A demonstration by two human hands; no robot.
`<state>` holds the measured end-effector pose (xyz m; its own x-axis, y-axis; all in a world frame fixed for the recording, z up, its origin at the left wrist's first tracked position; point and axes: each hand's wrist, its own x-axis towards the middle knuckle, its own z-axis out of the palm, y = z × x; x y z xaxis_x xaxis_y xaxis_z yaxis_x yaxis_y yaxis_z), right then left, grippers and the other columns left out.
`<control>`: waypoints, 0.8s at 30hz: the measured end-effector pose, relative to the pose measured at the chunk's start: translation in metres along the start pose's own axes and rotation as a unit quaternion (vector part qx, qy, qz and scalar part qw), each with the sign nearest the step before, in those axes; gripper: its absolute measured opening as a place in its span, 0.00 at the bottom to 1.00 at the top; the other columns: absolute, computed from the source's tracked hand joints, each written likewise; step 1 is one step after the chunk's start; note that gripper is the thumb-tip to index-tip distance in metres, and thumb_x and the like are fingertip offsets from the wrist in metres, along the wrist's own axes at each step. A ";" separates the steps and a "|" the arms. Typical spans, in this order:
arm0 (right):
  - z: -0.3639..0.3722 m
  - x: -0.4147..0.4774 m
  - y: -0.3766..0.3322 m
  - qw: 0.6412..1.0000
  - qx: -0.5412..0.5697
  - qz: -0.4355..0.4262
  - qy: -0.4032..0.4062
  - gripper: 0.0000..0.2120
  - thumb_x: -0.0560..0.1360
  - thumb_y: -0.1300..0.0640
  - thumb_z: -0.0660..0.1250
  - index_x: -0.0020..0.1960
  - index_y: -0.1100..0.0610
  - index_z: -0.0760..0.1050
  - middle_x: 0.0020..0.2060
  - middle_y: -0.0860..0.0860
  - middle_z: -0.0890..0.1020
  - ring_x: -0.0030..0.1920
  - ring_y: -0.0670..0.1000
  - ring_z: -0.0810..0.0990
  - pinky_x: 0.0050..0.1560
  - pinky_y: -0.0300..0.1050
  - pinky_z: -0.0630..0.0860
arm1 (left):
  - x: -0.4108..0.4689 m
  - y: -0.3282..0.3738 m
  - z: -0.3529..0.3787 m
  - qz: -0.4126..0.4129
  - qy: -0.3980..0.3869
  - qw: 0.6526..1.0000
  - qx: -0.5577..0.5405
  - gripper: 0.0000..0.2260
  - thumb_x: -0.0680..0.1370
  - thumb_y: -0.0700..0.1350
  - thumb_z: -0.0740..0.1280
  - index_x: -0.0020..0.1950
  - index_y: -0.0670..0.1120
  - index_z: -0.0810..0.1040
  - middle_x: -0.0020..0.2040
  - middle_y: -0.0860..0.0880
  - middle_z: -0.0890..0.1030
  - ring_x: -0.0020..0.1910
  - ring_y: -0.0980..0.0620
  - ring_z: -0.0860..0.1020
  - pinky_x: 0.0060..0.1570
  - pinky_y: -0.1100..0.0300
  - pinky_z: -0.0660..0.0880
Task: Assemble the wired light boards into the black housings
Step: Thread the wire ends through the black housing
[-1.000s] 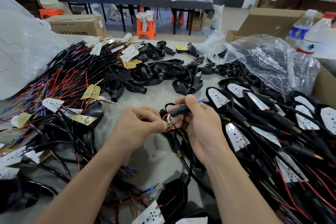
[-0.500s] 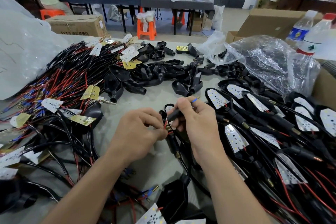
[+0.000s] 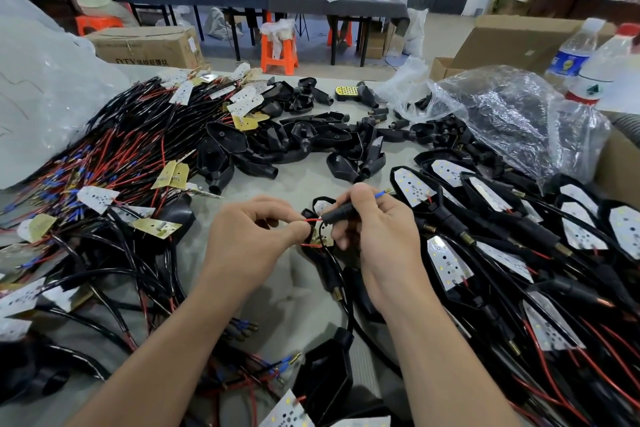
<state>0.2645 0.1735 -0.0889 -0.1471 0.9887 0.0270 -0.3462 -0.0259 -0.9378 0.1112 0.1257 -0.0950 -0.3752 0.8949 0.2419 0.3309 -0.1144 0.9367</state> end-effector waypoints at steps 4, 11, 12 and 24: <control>0.004 -0.003 0.003 0.998 -0.061 0.005 -0.022 0.14 0.83 0.59 0.62 0.39 0.59 0.78 0.34 0.63 0.82 0.27 0.51 0.73 0.28 0.43 0.69 | -0.005 0.000 0.007 0.013 -0.015 1.000 0.022 0.07 0.62 0.45 0.79 0.32 0.58 0.85 0.41 0.58 0.84 0.36 0.54 0.80 0.39 0.56 0.75; 0.002 -0.002 -0.003 1.000 0.013 0.004 0.012 0.15 0.84 0.58 0.61 0.40 0.59 0.77 0.36 0.63 0.82 0.26 0.50 0.73 0.27 0.40 0.70 | 0.000 0.001 0.003 -0.008 -0.014 1.000 0.008 0.10 0.58 0.58 0.78 0.37 0.59 0.87 0.44 0.57 0.85 0.37 0.54 0.77 0.41 0.53 0.76; 0.001 -0.001 -0.004 0.999 0.028 0.003 0.020 0.15 0.85 0.58 0.60 0.41 0.60 0.77 0.37 0.64 0.82 0.26 0.50 0.74 0.27 0.40 0.70 | 0.001 0.001 0.003 -0.016 -0.015 1.000 -0.010 0.10 0.59 0.57 0.79 0.37 0.57 0.87 0.44 0.55 0.86 0.39 0.50 0.80 0.43 0.49 0.79; 0.003 -0.002 -0.006 1.000 0.023 0.018 -0.008 0.17 0.85 0.56 0.60 0.41 0.61 0.77 0.37 0.62 0.84 0.27 0.50 0.72 0.29 0.41 0.69 | 0.002 -0.002 0.004 -0.048 -0.046 0.997 -0.049 0.08 0.67 0.41 0.82 0.39 0.53 0.88 0.38 0.45 0.83 0.33 0.44 0.76 0.37 0.49 0.76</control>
<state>0.2647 0.1716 -0.0820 -0.1757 0.9844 -0.0012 -0.3828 -0.0695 -0.9212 0.1138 0.1294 -0.0976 -0.3188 0.9388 0.1302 0.2104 -0.0638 0.9755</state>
